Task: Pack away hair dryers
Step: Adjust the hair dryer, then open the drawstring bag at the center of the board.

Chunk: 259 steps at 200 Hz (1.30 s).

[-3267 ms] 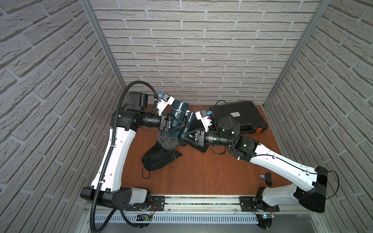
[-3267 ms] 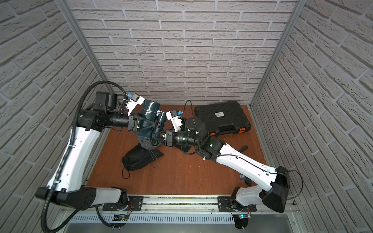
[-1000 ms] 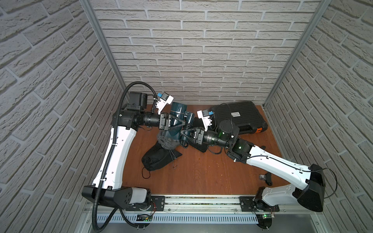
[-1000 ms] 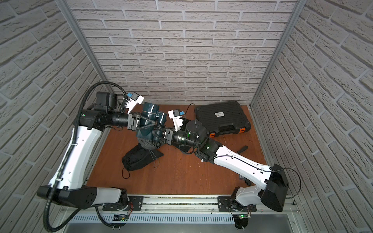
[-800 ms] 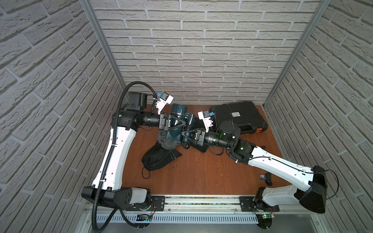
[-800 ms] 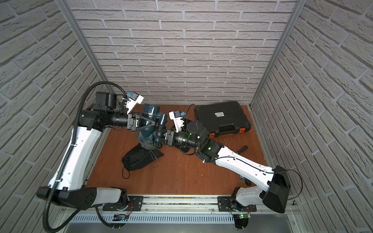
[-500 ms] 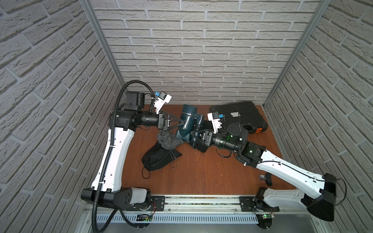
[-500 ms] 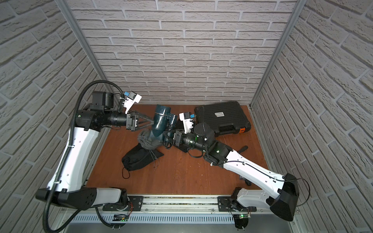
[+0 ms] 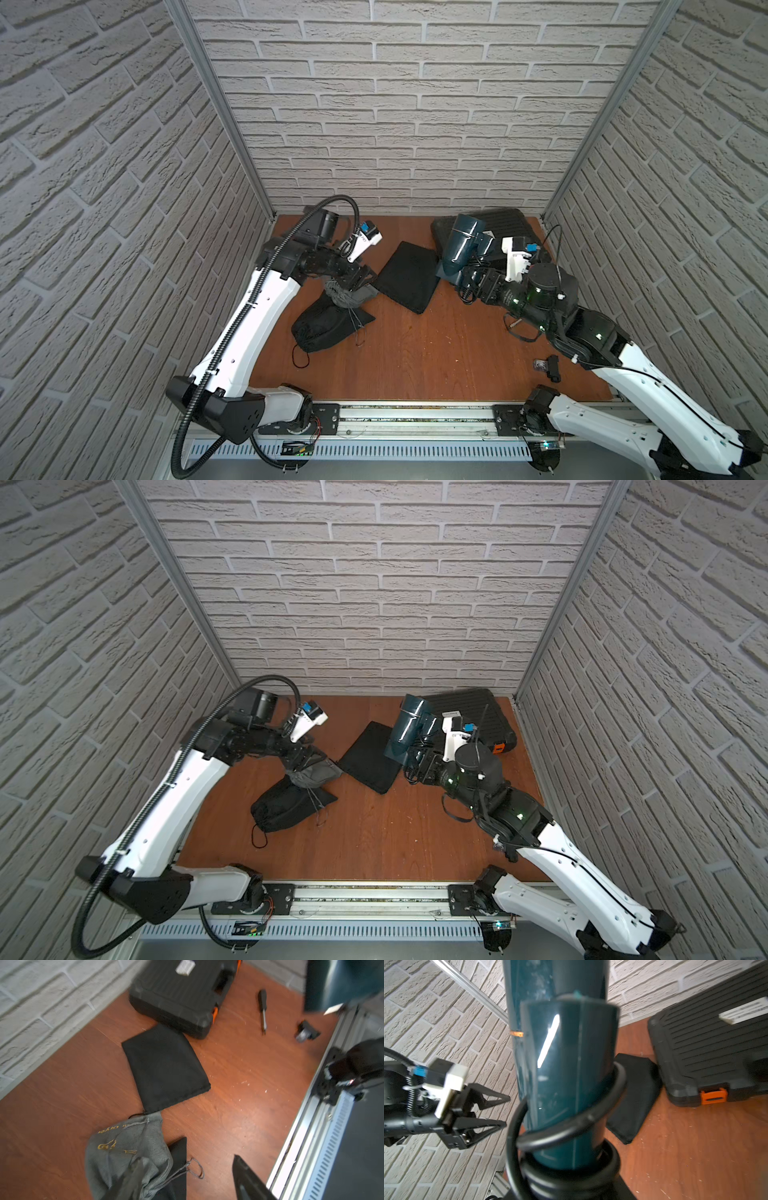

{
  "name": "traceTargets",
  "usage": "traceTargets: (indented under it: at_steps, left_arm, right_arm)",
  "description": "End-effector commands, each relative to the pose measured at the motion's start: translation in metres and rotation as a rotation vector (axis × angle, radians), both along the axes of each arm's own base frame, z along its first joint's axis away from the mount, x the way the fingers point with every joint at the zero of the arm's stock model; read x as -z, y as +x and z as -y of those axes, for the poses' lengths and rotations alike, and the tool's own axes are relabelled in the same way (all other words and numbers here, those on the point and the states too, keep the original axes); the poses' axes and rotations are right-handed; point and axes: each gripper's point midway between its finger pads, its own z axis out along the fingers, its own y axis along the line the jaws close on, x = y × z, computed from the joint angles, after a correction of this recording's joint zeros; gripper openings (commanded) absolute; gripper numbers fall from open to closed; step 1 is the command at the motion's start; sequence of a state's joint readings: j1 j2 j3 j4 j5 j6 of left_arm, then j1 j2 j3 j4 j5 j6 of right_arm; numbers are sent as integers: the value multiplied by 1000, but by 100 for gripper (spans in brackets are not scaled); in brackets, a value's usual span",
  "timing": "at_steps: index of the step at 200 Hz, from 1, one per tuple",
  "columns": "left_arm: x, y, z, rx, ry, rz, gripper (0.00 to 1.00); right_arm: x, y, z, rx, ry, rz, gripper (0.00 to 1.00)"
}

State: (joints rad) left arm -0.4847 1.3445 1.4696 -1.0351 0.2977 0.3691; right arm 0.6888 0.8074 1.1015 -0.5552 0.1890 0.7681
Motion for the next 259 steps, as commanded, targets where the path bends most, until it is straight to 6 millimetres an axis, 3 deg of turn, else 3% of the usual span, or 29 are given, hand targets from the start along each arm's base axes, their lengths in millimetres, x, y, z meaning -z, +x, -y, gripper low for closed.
traceTargets:
  at_steps: [1,44,82,121,202,240,259]
  left_arm:
    - [32,21,5,109,185,125,54]
    - [94,40,32,284,317,57,64]
    - [142,56,48,405,381,10,60]
    - [178,64,52,510,443,-4,53]
    - [222,86,58,618,546,70,64]
    - [234,94,59,658,593,116,62]
    - [238,93,59,674,601,109,56]
  right_arm:
    - [-29,-6,28,90,-16,89,2]
    - [-24,-16,45,125,-45,75,3]
    - [-19,-20,50,139,-35,73,2]
    - [-19,-26,60,163,-31,79,3]
    - [-19,-34,76,205,-54,90,3]
    - [-18,-34,78,207,-63,91,2]
    - [-19,-35,79,211,-63,95,2]
